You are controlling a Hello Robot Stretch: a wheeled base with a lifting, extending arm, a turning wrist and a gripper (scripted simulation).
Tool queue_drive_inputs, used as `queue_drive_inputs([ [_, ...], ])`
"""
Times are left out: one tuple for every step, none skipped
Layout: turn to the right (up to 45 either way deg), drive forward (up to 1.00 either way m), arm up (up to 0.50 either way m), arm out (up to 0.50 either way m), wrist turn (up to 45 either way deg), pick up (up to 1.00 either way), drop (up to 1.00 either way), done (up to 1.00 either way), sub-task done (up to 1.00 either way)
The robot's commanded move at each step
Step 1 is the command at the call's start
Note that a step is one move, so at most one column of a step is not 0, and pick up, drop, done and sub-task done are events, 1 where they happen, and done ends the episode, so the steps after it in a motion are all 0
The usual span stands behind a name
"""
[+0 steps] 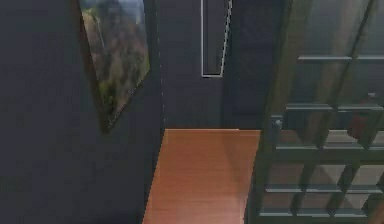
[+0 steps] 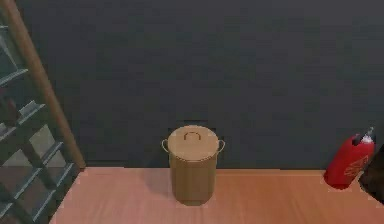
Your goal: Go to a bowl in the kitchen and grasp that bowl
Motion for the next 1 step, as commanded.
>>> queue_drive_inputs([
  [0.0, 1.0, 0.0, 0.0, 0.0, 0.0, 0.0, 0.0, 0.0],
])
